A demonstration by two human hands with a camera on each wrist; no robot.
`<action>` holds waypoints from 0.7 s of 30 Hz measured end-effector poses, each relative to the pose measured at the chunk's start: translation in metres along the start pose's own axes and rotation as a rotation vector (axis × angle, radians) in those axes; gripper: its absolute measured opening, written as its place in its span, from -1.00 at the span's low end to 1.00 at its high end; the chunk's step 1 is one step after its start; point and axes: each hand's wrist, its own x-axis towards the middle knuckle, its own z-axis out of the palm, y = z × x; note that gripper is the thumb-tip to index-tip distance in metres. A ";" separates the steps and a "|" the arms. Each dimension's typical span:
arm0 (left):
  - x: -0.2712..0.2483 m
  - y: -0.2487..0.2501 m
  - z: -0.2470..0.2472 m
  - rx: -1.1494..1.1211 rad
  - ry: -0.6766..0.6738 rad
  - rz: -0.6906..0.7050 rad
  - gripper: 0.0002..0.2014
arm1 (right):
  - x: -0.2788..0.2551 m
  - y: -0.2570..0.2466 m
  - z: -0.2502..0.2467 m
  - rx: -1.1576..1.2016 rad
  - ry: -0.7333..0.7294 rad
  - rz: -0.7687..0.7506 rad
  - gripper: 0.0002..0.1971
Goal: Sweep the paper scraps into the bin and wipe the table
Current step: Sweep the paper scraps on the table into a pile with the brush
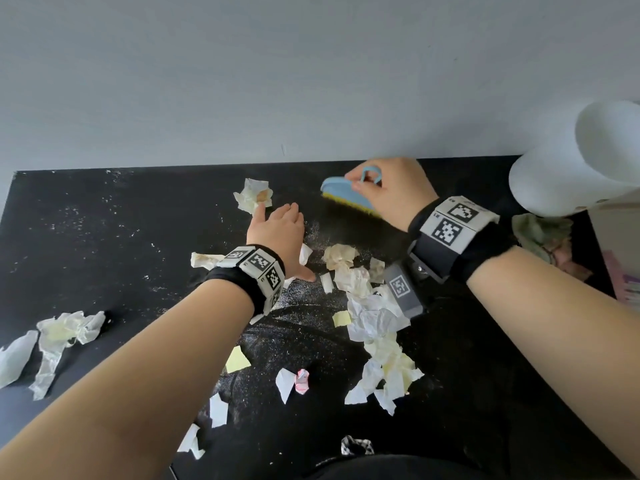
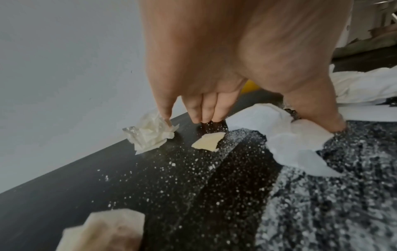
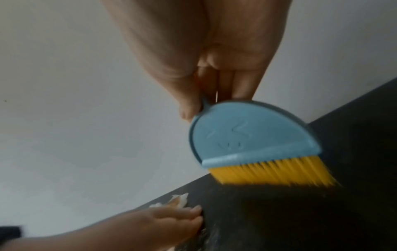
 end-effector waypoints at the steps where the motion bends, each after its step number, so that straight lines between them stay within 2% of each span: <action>1: 0.000 0.000 0.000 -0.004 -0.002 -0.001 0.16 | 0.005 0.001 -0.001 -0.012 0.030 0.009 -0.73; 6: 0.001 -0.004 -0.001 -0.023 -0.001 0.006 0.15 | 0.016 -0.003 0.016 -0.123 -0.046 0.059 -0.69; 9: 0.002 -0.004 0.001 -0.036 0.025 0.012 0.16 | 0.006 -0.008 0.022 -0.274 -0.151 -0.018 -0.73; 11: 0.002 -0.005 0.003 -0.026 0.035 0.023 0.17 | 0.000 -0.009 0.015 -0.241 -0.217 -0.031 -0.75; 13: 0.002 -0.007 -0.002 -0.032 0.058 0.042 0.14 | 0.003 -0.010 0.002 -0.137 -0.189 -0.020 -0.75; 16: -0.002 -0.019 -0.012 -0.147 0.208 0.034 -0.03 | 0.019 -0.009 -0.007 -0.101 -0.043 -0.005 -0.70; 18: -0.004 -0.029 -0.016 -0.236 0.313 -0.038 -0.14 | 0.030 -0.012 -0.003 -0.107 -0.021 0.000 -0.70; 21: -0.002 -0.042 -0.012 -0.313 0.278 -0.185 -0.30 | 0.039 -0.016 0.013 -0.141 -0.100 0.000 -0.70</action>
